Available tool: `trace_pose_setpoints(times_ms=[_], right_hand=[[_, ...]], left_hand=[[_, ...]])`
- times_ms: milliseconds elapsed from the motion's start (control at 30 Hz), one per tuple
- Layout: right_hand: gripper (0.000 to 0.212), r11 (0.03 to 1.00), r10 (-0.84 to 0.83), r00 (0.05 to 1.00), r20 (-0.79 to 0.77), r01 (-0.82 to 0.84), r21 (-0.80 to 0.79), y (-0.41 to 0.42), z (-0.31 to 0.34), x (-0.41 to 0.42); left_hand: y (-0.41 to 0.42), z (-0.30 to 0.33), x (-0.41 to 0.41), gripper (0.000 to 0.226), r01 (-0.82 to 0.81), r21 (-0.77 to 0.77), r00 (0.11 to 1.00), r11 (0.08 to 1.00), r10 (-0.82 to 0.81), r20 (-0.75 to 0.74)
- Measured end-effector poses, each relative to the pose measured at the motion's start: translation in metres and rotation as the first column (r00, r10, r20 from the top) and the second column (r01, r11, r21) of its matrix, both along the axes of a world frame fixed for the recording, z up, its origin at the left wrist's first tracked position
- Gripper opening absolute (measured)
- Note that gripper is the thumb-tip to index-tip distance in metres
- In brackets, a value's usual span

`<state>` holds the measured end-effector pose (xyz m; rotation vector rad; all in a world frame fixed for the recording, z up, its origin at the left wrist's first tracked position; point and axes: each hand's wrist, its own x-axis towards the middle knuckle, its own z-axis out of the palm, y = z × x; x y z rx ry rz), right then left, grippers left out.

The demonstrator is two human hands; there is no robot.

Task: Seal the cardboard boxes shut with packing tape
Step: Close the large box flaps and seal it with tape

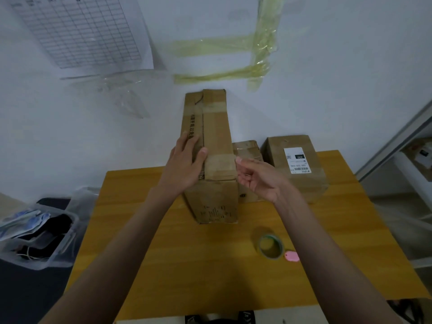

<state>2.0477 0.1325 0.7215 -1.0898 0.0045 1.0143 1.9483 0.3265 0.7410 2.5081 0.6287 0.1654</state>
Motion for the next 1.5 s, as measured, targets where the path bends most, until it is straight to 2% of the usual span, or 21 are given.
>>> trace_pose_setpoints(times_ms=[167,267,367,400,433,467,533,600,633,700,800,867,933,1000,1067,1167,1233,1300,1400,1433,1500], right_hand=[[0.018,0.998,-0.021,0.998,-0.061,0.024,0.054,0.0,-0.008,0.0],[0.019,0.999,-0.042,0.999,-0.02,0.042,0.021,0.002,-0.013,-0.001],[0.019,0.976,-0.018,0.989,0.143,0.049,-0.214,0.003,-0.016,-0.006],[0.022,0.94,-0.032,0.97,0.241,0.111,-0.322,0.005,-0.019,-0.006],[0.024,0.892,-0.057,0.927,0.372,0.215,-0.399,0.009,-0.019,-0.007],[0.024,0.842,-0.073,0.842,0.535,0.34,-0.419,0.014,-0.017,-0.008],[0.024,0.801,-0.009,0.576,0.817,0.493,-0.339,0.032,-0.006,-0.01],[0.027,0.806,0.14,0.337,0.931,0.507,-0.304,0.053,0.012,-0.014],[0.03,0.798,0.219,0.265,0.939,0.505,-0.329,0.063,0.018,-0.014],[0.036,0.753,0.358,0.213,0.909,0.51,-0.416,0.074,0.019,-0.011],[0.041,0.697,0.483,0.259,0.837,0.465,-0.546,0.07,0.009,-0.005],[0.043,0.684,0.516,0.251,0.819,0.454,-0.571,0.066,0.007,-0.006],[0.044,0.67,0.524,0.228,0.821,0.485,-0.562,0.067,0.008,-0.009],[0.049,0.625,0.571,0.174,0.802,0.542,-0.562,0.075,0.012,-0.009],[0.056,0.594,0.649,0.081,0.756,0.567,-0.571,0.088,0.017,-0.012],[0.059,0.583,0.748,-0.078,0.659,0.551,-0.597,0.11,0.022,-0.02],[0.059,0.556,0.793,-0.129,0.595,0.554,-0.62,0.11,0.019,-0.017],[0.059,0.515,0.808,-0.099,0.581,0.597,-0.615,0.096,0.016,-0.001],[0.06,0.431,0.781,0.081,0.619,0.648,-0.628,0.072,0.018,0.028],[0.061,0.413,0.785,0.1,0.611,0.652,-0.636,0.072,0.02,0.029],[0.064,0.44,0.799,0.037,0.601,0.645,-0.624,0.087,0.024,0.014]], left_hand=[[-0.001,-0.001,0.0,0.06,-0.003,-0.001,1.0,1.0,0.003,0.001],[-0.002,-0.002,0.0,0.059,-0.006,0.009,1.0,1.0,0.006,0.003],[-0.002,-0.002,-0.002,0.059,0.013,0.011,1.0,1.0,-0.013,0.0],[-0.002,-0.002,-0.002,0.058,0.018,0.009,1.0,1.0,-0.018,-0.009],[-0.001,-0.002,-0.002,0.058,0.018,0.026,1.0,1.0,-0.017,-0.023],[-0.001,-0.002,-0.001,0.058,0.01,0.075,0.999,0.997,-0.007,-0.036],[-0.004,0.0,0.007,0.058,-0.011,0.218,1.0,0.976,0.017,-0.026],[-0.014,0.005,0.023,0.06,0.022,0.336,1.0,0.941,-0.025,0.006],[-0.019,0.006,0.031,0.059,0.063,0.396,0.998,0.916,-0.066,-0.005],[-0.021,0.006,0.042,0.06,0.14,0.465,0.99,0.874,-0.118,-0.076],[-0.001,0.001,0.033,0.062,0.161,0.425,0.986,0.891,-0.121,-0.119],[0.019,-0.004,0.019,0.065,0.137,0.42,0.986,0.897,-0.084,-0.143],[0.036,-0.006,0.01,0.068,0.075,0.316,0.985,0.946,-0.021,-0.17],[0.04,-0.006,0.007,0.068,0.011,0.092,0.991,0.996,0.002,-0.137],[0.036,-0.007,0.007,0.067,-0.004,-0.096,0.998,0.995,-0.003,-0.065],[0.034,-0.01,0.006,0.063,-0.006,-0.142,1.0,0.99,0.004,-0.015],[0.039,-0.013,0.006,0.062,-0.01,-0.129,1.0,0.992,0.008,-0.018],[0.043,-0.015,0.006,0.063,-0.002,-0.127,0.999,0.992,-0.003,-0.036],[0.037,-0.017,0.008,0.062,-0.006,-0.162,1.0,0.987,0.002,-0.025],[0.036,-0.017,0.009,0.062,-0.015,-0.175,1.0,0.984,0.013,-0.013],[0.036,-0.017,0.01,0.06,-0.022,-0.194,1.0,0.981,0.025,0.015]])
